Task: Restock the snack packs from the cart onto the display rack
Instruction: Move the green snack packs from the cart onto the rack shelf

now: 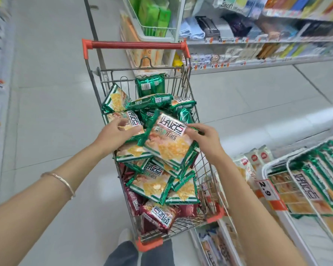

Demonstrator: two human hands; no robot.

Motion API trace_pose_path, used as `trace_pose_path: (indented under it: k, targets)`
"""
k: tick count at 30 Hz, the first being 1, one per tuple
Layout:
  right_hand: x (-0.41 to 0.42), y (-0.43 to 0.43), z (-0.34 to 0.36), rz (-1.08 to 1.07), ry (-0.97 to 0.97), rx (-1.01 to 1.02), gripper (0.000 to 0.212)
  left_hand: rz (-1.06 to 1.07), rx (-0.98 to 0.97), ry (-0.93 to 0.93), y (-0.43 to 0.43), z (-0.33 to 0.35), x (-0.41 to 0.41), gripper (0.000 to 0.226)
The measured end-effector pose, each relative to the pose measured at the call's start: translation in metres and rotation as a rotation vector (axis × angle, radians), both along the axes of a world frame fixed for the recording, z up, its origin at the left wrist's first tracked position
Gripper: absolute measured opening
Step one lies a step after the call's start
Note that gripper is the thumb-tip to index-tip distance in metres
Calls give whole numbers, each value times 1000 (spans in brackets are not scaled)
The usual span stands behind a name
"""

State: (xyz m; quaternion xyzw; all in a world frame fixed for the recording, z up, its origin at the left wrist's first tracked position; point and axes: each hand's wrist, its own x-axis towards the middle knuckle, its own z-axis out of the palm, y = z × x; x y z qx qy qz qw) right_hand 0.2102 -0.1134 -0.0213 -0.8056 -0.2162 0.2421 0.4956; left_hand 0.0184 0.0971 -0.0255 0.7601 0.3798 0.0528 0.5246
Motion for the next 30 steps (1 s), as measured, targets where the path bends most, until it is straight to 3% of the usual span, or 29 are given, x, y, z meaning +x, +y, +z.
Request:
trace_pose_path:
  k: [2,4,7,9,12,14,17,23,28,30]
  targets:
    - [2,6,16,139,137,9,11,-109,-383,43,-11,8,15,96]
    - [-1,13,22,192,195,21,16,-81,-641,36,-13,0,22,107]
    - [1,8,-2,-157,320,63,30,133,-572,-78,-4,-4,16,83]
    - [0,-1,-28,-329,265,-179,34,343,-513,-139,8,-9,8,58]
    - [-22,3,-50,-230,326,-477,86,469,-413,-129,19,-16,-5,47]
    - [-36,12,-55,-209,297,-499,97,478,-404,-98,19,-19,-11,49]
    - [-40,16,-64,-239,181,-429,74,459,-420,-82,12,-17,-18,51]
    - [-23,-31,-33,-270,70,-133,4,419,-399,-66,12,-9,-26,51]
    - [-29,-42,11,-304,443,266,7,202,-515,-23,-25,8,4,89]
    - [-41,-41,16,-297,514,308,10,128,-524,-16,-53,26,24,70]
